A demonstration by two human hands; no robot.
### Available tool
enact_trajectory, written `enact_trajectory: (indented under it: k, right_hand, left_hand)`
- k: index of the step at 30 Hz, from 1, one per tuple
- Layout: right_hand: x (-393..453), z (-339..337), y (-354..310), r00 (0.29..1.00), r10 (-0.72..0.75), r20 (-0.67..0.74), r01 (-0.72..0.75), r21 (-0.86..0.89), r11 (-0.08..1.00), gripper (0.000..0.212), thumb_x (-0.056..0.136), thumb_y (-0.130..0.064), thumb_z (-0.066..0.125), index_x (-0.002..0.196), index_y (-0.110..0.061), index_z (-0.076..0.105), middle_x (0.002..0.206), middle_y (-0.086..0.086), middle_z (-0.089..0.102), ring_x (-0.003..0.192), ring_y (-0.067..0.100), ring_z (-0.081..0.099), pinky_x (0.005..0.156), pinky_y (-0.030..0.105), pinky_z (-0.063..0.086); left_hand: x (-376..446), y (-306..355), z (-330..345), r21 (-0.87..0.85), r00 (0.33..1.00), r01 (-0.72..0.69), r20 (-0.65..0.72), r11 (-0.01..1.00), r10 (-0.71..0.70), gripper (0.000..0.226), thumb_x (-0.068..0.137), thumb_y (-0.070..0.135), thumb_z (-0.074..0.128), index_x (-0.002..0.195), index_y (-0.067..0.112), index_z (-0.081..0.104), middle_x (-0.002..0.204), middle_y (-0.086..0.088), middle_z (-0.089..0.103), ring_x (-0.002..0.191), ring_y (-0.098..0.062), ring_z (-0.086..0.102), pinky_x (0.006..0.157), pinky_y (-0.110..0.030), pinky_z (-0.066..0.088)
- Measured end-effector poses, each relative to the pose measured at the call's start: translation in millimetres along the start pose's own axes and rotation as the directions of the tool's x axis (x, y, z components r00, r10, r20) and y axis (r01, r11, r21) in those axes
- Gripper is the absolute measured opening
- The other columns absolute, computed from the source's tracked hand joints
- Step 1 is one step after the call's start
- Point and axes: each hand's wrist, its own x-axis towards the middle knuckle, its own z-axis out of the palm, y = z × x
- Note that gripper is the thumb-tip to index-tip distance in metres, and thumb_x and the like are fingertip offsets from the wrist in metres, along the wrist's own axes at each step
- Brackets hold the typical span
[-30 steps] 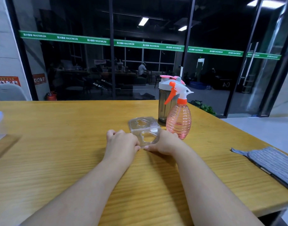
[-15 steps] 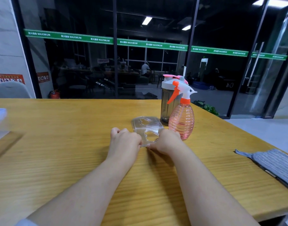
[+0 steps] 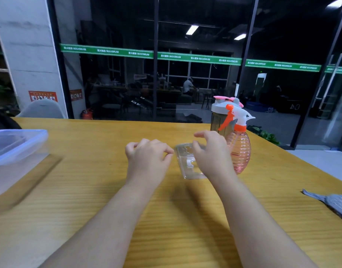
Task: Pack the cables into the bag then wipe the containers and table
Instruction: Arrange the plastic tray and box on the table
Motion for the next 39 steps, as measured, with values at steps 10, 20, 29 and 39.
enact_trajectory:
  k: [10, 20, 29, 39]
  right_hand:
    - [-37, 66, -114, 0.991, -0.119, -0.066, 0.135, 0.333, 0.933, 0.044, 0.089, -0.016, 0.053, 0.133, -0.015, 0.045, 0.126, -0.001, 0.052, 0.118, 0.016, 0.044, 0.101, 0.034, 0.036]
    - [-55, 86, -101, 0.98, -0.139, 0.142, 0.08, 0.356, 0.931, 0.051, 0.091, -0.021, 0.052, 0.139, -0.018, 0.034, 0.126, -0.005, 0.047, 0.122, 0.013, 0.039, 0.1, 0.029, 0.035]
    - [-50, 87, -91, 0.977, -0.018, 0.212, -0.069, 0.395, 0.916, 0.049, 0.092, -0.026, 0.052, 0.137, -0.02, 0.035, 0.125, -0.006, 0.048, 0.119, 0.011, 0.036, 0.084, 0.023, 0.031]
    - [-50, 90, -89, 0.972, -0.006, 0.233, -0.085, 0.377, 0.922, 0.045, 0.093, -0.022, 0.051, 0.135, -0.02, 0.037, 0.127, -0.005, 0.047, 0.121, 0.011, 0.034, 0.082, 0.022, 0.03]
  left_hand:
    - [-12, -74, -49, 0.206, 0.968, 0.101, -0.248, 0.973, -0.048, 0.01, 0.074, 0.016, 0.071, 0.079, 0.025, 0.067, 0.088, 0.005, 0.061, 0.091, -0.018, 0.06, 0.108, -0.033, 0.006]
    - [-23, -123, -75, 0.431, 0.878, 0.475, -0.181, 0.767, -0.442, 0.067, 0.088, 0.018, 0.05, 0.145, 0.028, 0.017, 0.156, -0.008, 0.0, 0.143, -0.025, -0.013, 0.112, -0.046, -0.013]
    - [-27, -153, -91, 0.599, 0.823, 0.523, -0.17, 0.606, -0.543, 0.04, 0.09, 0.023, 0.048, 0.129, 0.015, 0.044, 0.139, -0.008, 0.042, 0.14, -0.023, 0.02, 0.112, -0.052, -0.007]
    - [-23, -171, -105, 0.617, 0.851, 0.503, -0.229, 0.606, -0.473, 0.051, 0.086, 0.012, 0.048, 0.136, 0.02, 0.037, 0.147, -0.01, 0.028, 0.142, -0.027, 0.01, 0.113, -0.048, 0.001]
